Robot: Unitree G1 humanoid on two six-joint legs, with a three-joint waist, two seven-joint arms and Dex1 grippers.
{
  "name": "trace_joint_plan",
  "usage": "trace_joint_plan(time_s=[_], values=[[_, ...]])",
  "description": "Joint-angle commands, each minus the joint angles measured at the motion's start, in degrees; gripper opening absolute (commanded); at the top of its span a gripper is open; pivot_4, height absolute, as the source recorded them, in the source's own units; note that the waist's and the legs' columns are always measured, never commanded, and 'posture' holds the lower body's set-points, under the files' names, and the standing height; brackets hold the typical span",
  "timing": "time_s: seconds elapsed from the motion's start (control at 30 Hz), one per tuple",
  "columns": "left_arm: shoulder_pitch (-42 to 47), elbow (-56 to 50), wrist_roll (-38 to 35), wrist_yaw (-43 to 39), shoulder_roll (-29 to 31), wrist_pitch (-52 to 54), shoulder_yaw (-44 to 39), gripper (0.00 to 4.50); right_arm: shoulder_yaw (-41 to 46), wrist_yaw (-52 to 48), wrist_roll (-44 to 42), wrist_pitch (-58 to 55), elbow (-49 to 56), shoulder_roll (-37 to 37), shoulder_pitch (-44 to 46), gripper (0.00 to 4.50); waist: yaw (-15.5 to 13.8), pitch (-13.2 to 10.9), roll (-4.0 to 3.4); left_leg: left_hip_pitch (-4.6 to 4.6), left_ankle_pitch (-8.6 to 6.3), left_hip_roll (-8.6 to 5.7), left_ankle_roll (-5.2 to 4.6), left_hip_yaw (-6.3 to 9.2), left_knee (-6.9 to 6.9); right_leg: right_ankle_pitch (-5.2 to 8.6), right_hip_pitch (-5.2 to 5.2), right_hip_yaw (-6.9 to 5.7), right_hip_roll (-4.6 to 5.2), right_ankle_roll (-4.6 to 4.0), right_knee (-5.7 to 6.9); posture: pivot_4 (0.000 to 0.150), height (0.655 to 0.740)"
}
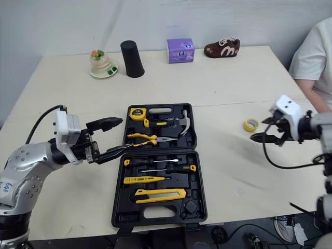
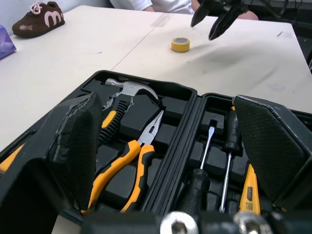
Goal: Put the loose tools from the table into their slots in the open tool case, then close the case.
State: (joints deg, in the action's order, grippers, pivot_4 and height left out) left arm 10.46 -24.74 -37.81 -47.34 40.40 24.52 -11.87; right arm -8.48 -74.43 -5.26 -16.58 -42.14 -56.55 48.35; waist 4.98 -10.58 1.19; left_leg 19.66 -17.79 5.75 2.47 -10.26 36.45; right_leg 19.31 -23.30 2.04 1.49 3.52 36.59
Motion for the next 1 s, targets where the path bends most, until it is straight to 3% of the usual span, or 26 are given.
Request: trace_joint_plan(time_s=[0.03,0.13,0.5,1.0], values=[[-0.7,-2.8,-0.1,0.7,-0.3,-0.5,-0.5,4.44,-1.1,-0.6,3.5,2.1,-5.0,1.2,5.0,4.50,0.0,0.0,-0.01,0.20,0.00,0.00,0.00,-0.02,0.10,0.01,-0.23,0.01,0.00,-0.01,0.16,0.150,0.7400],[-1.6,-3.6,0.3,1.1,-0.5,-0.7,-0.3,4.44,-1.9,-1.2,5.1,2.5,-8.3,3.2,8.4,4.50,0.0,0.0,-0.02,0.68,0.00,0.06,0.01,0.02,0.64,0.03,-0.70,0.00,-0.01,-0.05,0.55,0.150,0.7400],[-2.4,-4.5,-0.2,0.8,0.1,-1.0,-0.9,4.44,-3.0,-0.1,10.3,0.8,-14.5,4.9,12.4,4.50,0.2,-0.1,0.00,0.64,0.02,0.03,-0.03,0.06,1.17,0.03,-0.68,0.07,0.02,-0.06,1.15,0.150,0.7400],[-0.8,-4.3,0.3,0.1,-0.1,-0.8,0.8,4.44,-2.4,4.7,12.7,7.4,-22.2,9.7,13.4,4.50,1.6,-0.1,0.03,0.60,0.02,0.04,-0.03,0.09,1.29,0.02,-0.62,0.07,0.02,-0.04,1.28,0.150,0.7400]])
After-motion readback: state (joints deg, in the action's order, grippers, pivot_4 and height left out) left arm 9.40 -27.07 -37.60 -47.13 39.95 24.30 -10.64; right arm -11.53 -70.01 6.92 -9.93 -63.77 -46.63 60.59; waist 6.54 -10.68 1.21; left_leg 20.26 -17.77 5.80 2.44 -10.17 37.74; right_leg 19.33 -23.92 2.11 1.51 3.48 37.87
